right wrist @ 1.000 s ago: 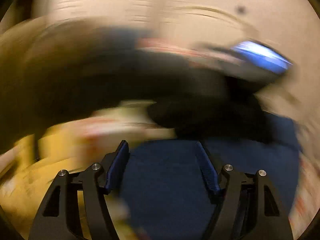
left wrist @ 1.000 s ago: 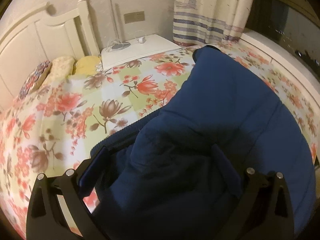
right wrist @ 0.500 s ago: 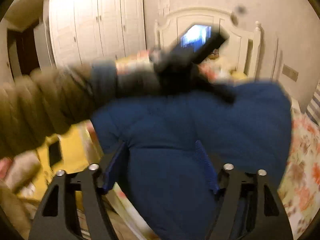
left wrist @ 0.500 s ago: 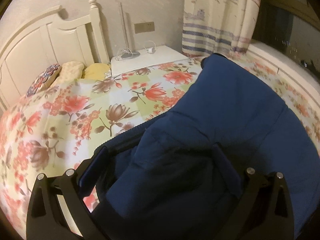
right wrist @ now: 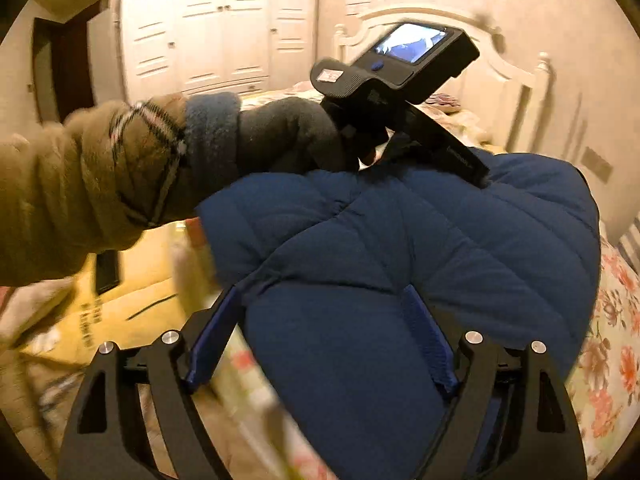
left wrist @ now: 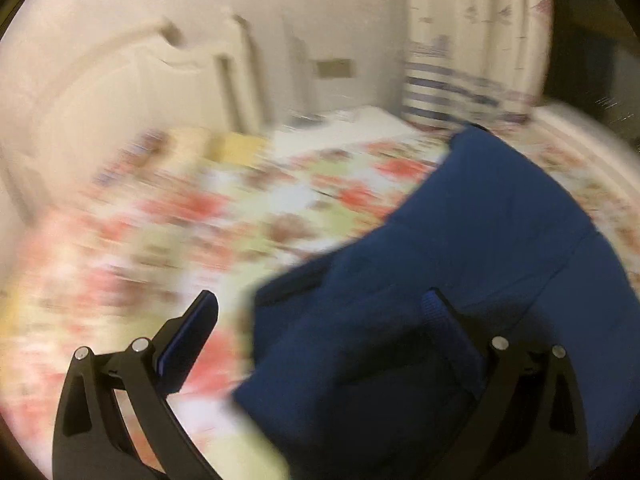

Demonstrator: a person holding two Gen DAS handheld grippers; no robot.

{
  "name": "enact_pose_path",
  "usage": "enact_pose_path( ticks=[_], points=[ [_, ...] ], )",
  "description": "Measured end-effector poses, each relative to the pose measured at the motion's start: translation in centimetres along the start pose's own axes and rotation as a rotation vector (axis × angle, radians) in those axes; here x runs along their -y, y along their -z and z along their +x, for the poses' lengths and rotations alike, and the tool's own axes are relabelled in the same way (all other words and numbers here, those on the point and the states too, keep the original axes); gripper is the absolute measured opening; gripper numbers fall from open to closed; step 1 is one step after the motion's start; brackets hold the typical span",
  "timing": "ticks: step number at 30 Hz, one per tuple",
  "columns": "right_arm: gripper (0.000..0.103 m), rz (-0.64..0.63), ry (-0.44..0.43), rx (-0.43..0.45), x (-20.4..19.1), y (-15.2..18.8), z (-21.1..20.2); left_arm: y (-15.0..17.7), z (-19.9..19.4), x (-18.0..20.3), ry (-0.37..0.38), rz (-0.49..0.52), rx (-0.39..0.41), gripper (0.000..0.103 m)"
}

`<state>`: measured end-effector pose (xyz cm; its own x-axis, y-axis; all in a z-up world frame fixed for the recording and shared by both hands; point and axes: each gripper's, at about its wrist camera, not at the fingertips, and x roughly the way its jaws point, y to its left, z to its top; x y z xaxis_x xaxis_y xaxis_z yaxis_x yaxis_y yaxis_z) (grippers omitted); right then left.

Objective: Fold large clothes

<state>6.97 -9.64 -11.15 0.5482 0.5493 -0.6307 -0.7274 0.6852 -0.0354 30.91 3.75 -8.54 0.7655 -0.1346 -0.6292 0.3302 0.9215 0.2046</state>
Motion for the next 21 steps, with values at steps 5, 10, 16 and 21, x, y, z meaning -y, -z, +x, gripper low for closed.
enact_pose_path(
  ticks=[5,10,16,21],
  points=[
    [0.08,0.09,0.128,0.201,5.7,-1.7,-7.2,0.7,-12.2,-0.7,-0.051,-0.061,0.169,0.101],
    [0.08,0.343,0.305,0.31,15.6,-3.8,-7.7,4.3,-14.8,4.2,0.005,0.014,0.196,0.101],
    [0.057,0.455,0.302,0.192,23.3,-7.5,-1.1,7.9,-8.1,3.2,0.079,-0.106,0.076,0.101],
    [0.048,0.389,0.265,0.018,24.6,-9.6,6.3,9.1,-7.8,2.2,0.138,-0.175,0.08,0.101]
  ],
)
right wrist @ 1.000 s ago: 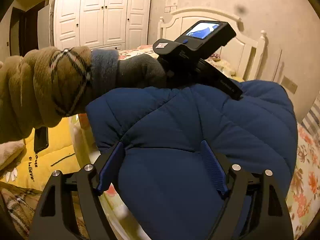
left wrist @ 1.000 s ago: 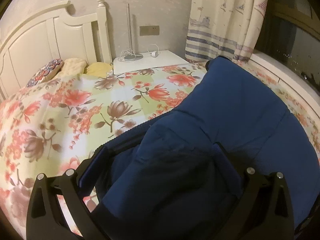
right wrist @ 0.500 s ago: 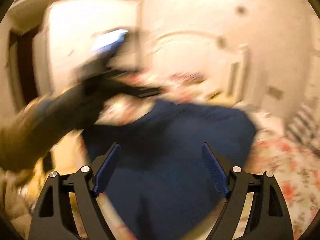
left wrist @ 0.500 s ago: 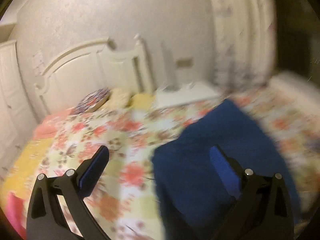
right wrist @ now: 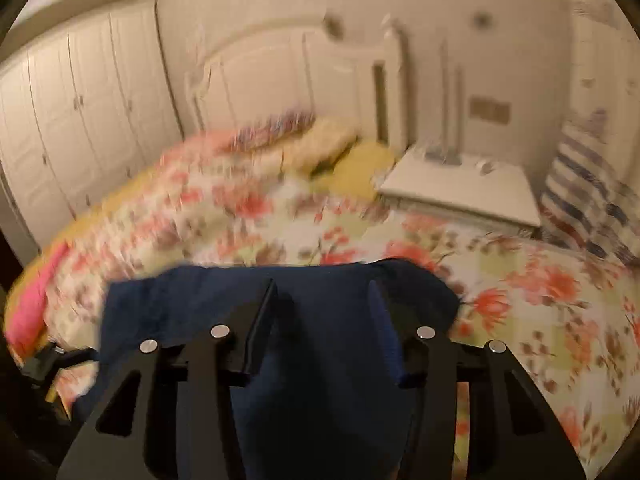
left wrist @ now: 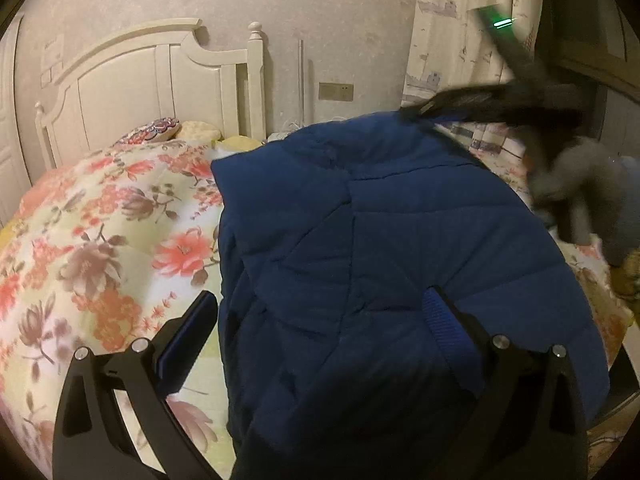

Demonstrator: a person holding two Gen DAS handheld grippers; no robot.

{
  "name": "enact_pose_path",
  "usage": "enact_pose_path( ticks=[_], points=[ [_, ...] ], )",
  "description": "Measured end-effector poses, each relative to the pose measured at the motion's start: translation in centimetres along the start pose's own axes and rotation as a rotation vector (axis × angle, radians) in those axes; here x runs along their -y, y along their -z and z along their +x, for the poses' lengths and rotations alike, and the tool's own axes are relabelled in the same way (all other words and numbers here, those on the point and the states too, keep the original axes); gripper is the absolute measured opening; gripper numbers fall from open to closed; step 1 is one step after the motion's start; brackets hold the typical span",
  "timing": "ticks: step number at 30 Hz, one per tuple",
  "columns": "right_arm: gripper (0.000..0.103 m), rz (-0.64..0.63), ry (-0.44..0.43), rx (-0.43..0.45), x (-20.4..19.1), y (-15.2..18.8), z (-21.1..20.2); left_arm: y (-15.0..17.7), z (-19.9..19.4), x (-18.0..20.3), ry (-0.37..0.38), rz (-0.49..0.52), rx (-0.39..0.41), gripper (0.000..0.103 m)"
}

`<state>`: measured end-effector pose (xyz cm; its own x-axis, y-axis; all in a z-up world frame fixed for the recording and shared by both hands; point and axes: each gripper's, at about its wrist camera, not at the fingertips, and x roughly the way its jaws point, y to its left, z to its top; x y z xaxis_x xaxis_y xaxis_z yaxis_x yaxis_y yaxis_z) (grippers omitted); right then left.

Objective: Fold large clothes

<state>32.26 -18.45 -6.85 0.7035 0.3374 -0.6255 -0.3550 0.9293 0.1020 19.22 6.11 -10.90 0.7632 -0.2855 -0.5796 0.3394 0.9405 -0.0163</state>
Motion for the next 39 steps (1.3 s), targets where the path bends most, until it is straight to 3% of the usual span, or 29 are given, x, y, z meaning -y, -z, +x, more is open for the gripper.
enact_pose_path(
  ticks=[2,7,11,14,16,19,21,23,27,30,32,34,36,39],
  points=[
    [0.048,-0.068,0.016,-0.182,-1.2,0.4,5.3,0.2,0.0,-0.1,0.006,-0.015,0.003,0.101],
    [0.051,-0.16,0.067,-0.289,-3.2,0.3,8.1,0.2,0.3,-1.0,0.033,-0.071,0.0,0.101],
    [0.051,-0.186,0.086,-0.304,-3.6,0.1,8.0,0.3,0.2,-1.0,0.039,-0.078,-0.006,0.101],
    [0.051,-0.169,0.1,-0.24,-4.2,-1.1,5.7,0.5,0.2,-0.8,0.042,-0.08,-0.006,0.101],
    [0.051,-0.149,0.029,-0.133,-5.5,-2.4,2.8,0.5,0.2,-0.9,0.047,-0.084,-0.008,0.101],
    [0.056,-0.2,-0.065,-0.077,-8.5,-3.3,0.9,0.5,0.2,-0.9,0.05,-0.086,-0.008,0.101],
    [0.059,-0.267,-0.086,-0.135,-10.6,-2.9,2.2,0.5,0.2,-0.9,0.049,-0.087,-0.008,0.101],
    [0.061,-0.348,-0.056,-0.295,-12.4,-0.6,6.5,0.6,0.1,-1.0,0.048,-0.094,-0.003,0.101],
    [0.062,-0.336,-0.044,-0.36,-12.6,-0.4,8.5,0.8,0.3,-1.7,0.067,-0.128,-0.021,0.101],
    [0.062,-0.338,-0.04,-0.313,-12.6,-1.1,6.8,0.8,0.4,-2.0,0.093,-0.143,-0.03,0.101],
    [0.066,-0.25,-0.069,-0.218,-11.4,-1.6,3.6,1.1,0.4,-2.6,0.123,-0.175,-0.037,0.101],
    [0.088,-0.128,-0.145,-0.101,-9.3,-1.3,-0.4,1.6,0.4,-3.6,0.176,-0.231,-0.054,0.101],
    [0.089,-0.019,-0.186,-0.016,-7.0,0.1,-4.1,2.3,0.7,-4.9,0.25,-0.317,-0.081,0.101],
    [0.091,0.11,-0.223,0.004,-3.0,4.2,-8.1,3.0,1.0,-6.9,0.365,-0.446,-0.127,0.101]
  ],
)
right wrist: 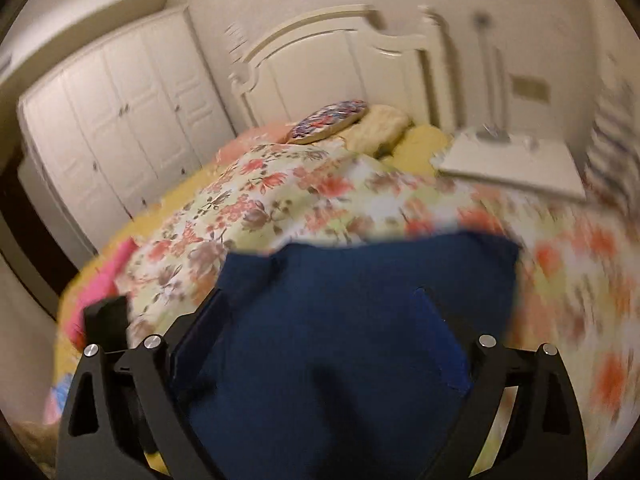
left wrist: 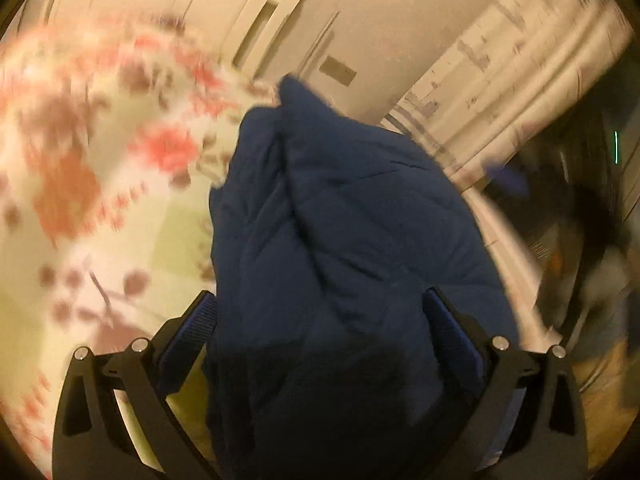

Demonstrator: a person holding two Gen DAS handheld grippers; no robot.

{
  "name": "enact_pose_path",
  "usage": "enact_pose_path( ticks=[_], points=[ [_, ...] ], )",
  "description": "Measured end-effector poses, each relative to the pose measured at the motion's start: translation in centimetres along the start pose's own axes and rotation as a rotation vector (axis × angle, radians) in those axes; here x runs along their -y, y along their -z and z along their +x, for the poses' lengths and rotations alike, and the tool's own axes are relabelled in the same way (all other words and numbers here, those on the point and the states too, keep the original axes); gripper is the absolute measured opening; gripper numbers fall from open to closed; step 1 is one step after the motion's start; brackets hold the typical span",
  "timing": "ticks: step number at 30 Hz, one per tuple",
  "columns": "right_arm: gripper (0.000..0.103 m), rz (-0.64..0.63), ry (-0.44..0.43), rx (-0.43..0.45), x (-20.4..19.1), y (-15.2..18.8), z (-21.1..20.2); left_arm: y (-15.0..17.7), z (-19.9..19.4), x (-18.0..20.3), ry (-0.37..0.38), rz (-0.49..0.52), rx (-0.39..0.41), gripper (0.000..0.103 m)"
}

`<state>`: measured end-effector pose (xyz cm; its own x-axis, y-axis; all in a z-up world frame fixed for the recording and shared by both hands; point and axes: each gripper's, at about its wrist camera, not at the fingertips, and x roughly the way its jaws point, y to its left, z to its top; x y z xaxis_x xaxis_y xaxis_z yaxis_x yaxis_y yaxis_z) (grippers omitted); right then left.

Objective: Fold large clothes

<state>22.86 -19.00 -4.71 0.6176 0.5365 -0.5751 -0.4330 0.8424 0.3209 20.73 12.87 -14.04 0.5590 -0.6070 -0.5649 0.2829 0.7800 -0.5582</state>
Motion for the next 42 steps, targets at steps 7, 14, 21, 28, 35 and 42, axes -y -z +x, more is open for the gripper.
enact_pose_path(
  ticks=[7,14,21,28,35,42],
  points=[
    [0.092,0.432,-0.148,-0.012,8.0,10.9,-5.1,-1.8,0.2,-1.1,-0.006,-0.064,-0.068,0.101],
    [0.092,0.484,-0.278,-0.165,6.7,14.2,-1.0,-1.9,1.7,-2.9,0.073,-0.124,-0.189,0.101],
    [0.099,0.367,-0.235,-0.203,3.0,13.6,2.5,-1.1,3.3,-1.2,0.187,-0.077,-0.294,0.101],
    [0.09,0.235,-0.203,-0.043,1.6,14.0,1.2,0.7,2.7,-0.8,0.301,-0.091,-0.196,0.096],
    [0.079,-0.015,-0.128,0.134,-0.7,10.3,-2.1,1.8,2.7,0.9,0.421,-0.154,-0.032,0.09],
    [0.078,-0.054,-0.046,0.213,3.4,5.4,-3.5,-4.2,7.5,4.1,0.469,-0.182,0.008,0.09]
  ],
)
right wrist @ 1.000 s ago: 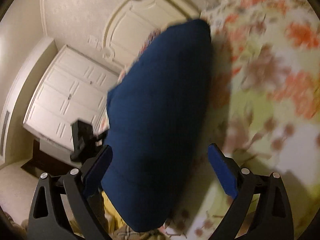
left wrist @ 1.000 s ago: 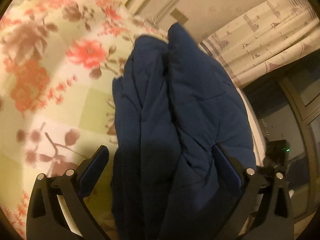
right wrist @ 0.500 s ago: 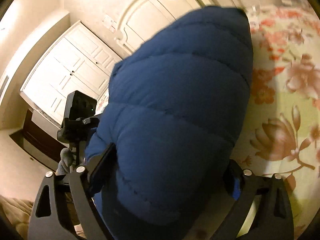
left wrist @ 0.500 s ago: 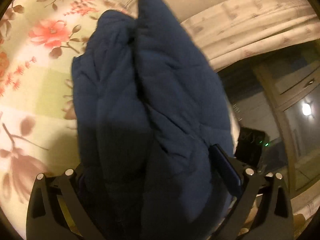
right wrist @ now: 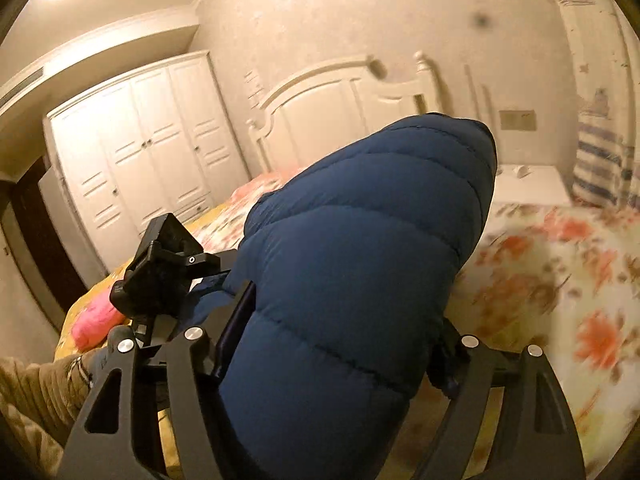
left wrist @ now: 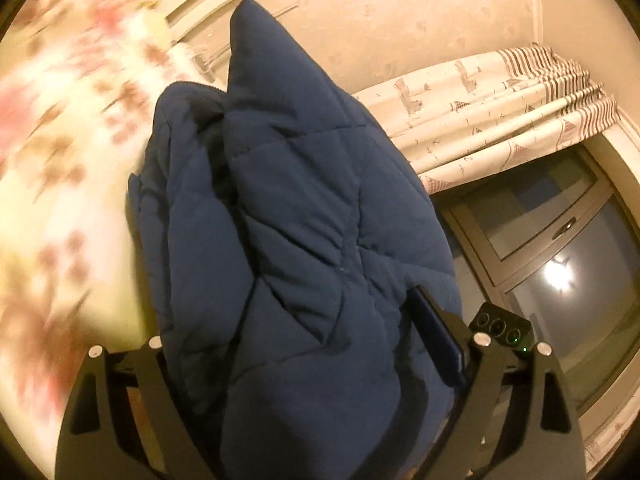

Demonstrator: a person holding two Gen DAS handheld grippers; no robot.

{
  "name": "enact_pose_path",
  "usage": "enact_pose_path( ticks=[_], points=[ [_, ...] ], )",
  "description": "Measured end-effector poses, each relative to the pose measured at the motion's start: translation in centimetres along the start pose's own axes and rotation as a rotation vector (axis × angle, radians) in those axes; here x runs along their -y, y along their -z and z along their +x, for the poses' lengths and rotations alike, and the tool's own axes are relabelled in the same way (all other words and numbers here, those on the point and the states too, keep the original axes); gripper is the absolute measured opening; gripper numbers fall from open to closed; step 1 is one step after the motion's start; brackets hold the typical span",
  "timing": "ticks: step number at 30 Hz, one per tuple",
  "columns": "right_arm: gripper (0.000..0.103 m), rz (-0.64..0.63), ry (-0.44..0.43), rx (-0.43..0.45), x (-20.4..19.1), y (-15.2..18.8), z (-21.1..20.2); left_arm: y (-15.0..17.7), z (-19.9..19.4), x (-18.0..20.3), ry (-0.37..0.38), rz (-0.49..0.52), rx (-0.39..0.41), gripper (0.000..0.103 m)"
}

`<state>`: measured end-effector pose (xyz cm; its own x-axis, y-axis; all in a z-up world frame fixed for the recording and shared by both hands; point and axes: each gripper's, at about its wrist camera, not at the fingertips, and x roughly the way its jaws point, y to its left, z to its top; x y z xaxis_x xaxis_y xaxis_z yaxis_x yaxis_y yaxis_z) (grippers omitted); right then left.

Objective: Fold large clothes
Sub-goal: 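Lower the folded jacket onto the bed and release it with both grippers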

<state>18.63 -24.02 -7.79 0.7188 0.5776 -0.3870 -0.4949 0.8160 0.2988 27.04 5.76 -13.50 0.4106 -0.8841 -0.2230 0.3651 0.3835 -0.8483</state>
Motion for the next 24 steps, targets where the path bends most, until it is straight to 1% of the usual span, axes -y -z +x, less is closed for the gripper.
enact_pose_path(
  ticks=[3,5,7,9,11,12,13,14,15,16,18,19,20,21,22,23,24],
  points=[
    [0.079,0.039,0.007,0.046,3.6,-1.7,-0.7,-3.2,2.9,1.7,-0.01,0.044,-0.004,0.089],
    [0.079,0.074,0.014,0.063,6.1,-2.6,-0.6,-5.2,4.9,2.3,-0.034,0.073,-0.016,0.089],
    [0.079,0.131,0.026,0.051,9.4,-3.2,0.3,-6.5,7.8,2.1,-0.087,0.098,-0.044,0.088],
    [0.079,0.173,0.036,0.013,11.9,-2.6,1.7,-7.3,10.7,0.9,-0.143,0.09,-0.078,0.087],
    [0.079,0.27,0.065,-0.076,15.7,-1.1,4.1,-7.0,13.4,-1.7,-0.217,0.048,-0.12,0.086],
    [0.082,0.33,0.103,-0.145,17.9,0.2,5.6,-6.5,14.4,-3.2,-0.24,0.027,-0.125,0.087],
    [0.084,0.369,0.091,-0.147,18.9,0.9,6.0,-6.2,14.6,-3.6,-0.225,0.03,-0.11,0.089],
    [0.084,0.414,0.052,-0.141,19.8,1.0,5.9,-6.1,14.7,-3.4,-0.229,0.037,-0.103,0.089],
    [0.085,0.407,0.07,-0.155,19.7,1.0,6.0,-6.0,14.6,-3.2,-0.238,0.048,-0.105,0.089],
    [0.09,0.392,0.099,-0.17,19.3,0.8,6.0,-6.0,14.5,-3.1,-0.244,0.061,-0.114,0.089],
    [0.09,0.374,0.141,-0.197,18.9,0.3,6.3,-6.2,14.6,-2.7,-0.263,0.084,-0.126,0.09],
    [0.091,0.386,0.16,-0.21,18.8,0.1,6.2,-6.4,14.6,-2.5,-0.275,0.086,-0.125,0.091],
    [0.093,0.402,0.204,-0.213,18.7,-0.1,5.8,-6.3,14.6,-2.2,-0.285,0.087,-0.12,0.092],
    [0.093,0.403,0.261,-0.199,18.4,-0.2,5.1,-6.3,14.4,-2.2,-0.293,0.091,-0.113,0.093],
    [0.093,0.373,0.363,-0.151,17.2,-0.9,4.1,-6.2,14.3,-2.2,-0.302,0.097,-0.103,0.095],
    [0.094,0.331,0.438,-0.103,16.2,-1.5,3.2,-6.2,14.1,-2.3,-0.308,0.098,-0.093,0.096],
    [0.095,0.239,0.506,-0.037,14.2,-2.1,2.5,-5.9,14.0,-2.3,-0.31,0.092,-0.082,0.096]
  ],
)
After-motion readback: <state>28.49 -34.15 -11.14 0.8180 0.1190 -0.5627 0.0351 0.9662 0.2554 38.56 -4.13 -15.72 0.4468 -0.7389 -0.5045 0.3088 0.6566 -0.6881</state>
